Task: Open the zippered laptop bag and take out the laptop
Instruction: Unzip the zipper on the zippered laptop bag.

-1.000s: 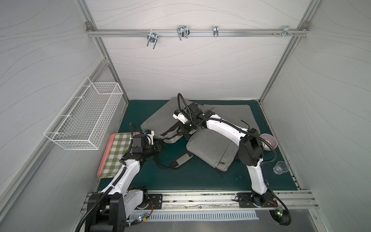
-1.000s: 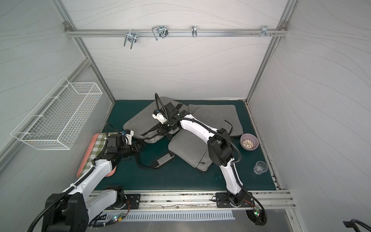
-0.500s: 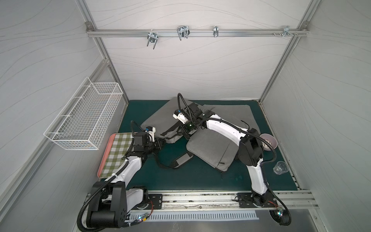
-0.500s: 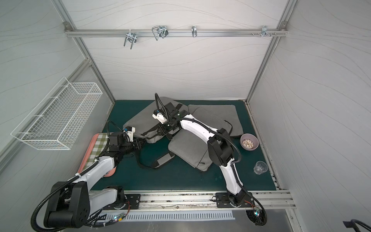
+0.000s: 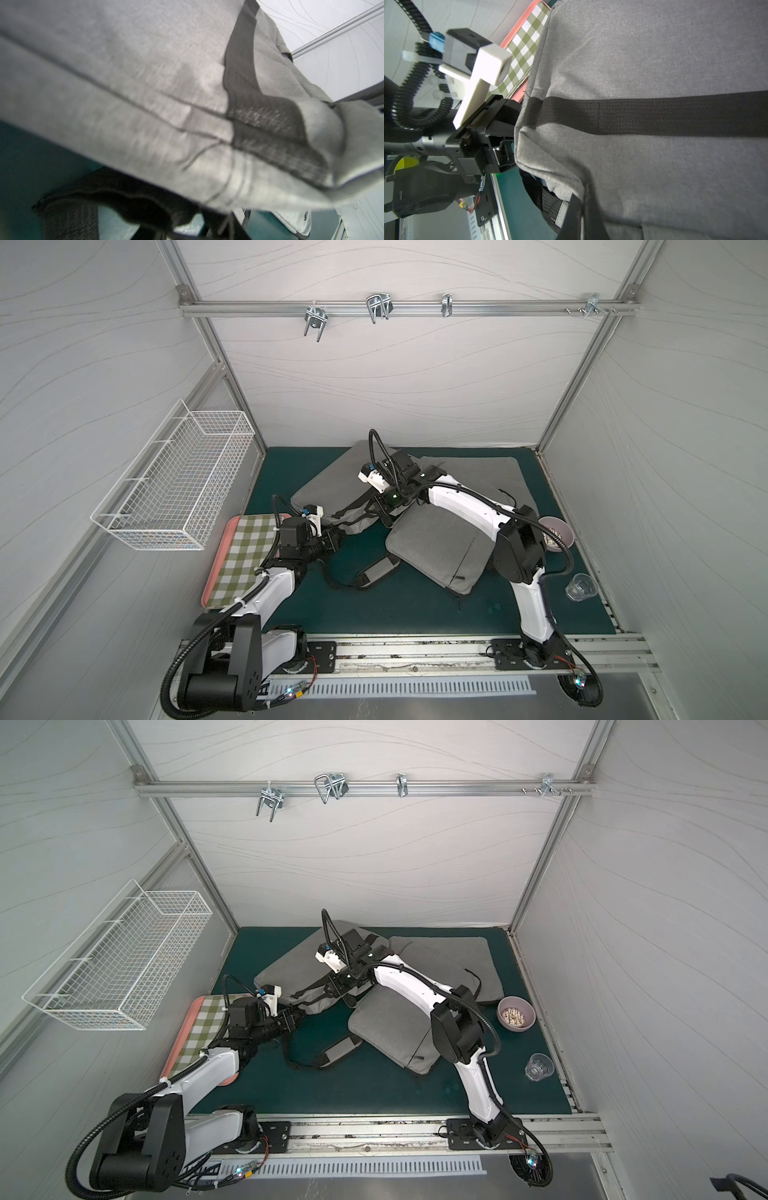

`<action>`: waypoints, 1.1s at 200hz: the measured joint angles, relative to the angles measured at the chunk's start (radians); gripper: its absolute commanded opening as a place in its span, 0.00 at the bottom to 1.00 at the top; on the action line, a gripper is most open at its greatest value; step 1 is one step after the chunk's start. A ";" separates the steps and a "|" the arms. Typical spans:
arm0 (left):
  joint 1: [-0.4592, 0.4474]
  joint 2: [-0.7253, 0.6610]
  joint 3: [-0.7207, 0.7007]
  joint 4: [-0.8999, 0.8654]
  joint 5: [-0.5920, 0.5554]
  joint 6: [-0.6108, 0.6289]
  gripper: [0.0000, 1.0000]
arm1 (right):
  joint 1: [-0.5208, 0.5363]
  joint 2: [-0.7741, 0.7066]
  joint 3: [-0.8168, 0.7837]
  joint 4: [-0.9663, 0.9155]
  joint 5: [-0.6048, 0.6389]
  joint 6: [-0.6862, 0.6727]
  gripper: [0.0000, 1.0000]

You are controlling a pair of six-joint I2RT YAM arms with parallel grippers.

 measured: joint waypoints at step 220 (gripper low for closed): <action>-0.008 -0.157 0.006 -0.124 -0.014 0.043 0.00 | -0.003 0.000 -0.001 0.021 -0.002 0.019 0.00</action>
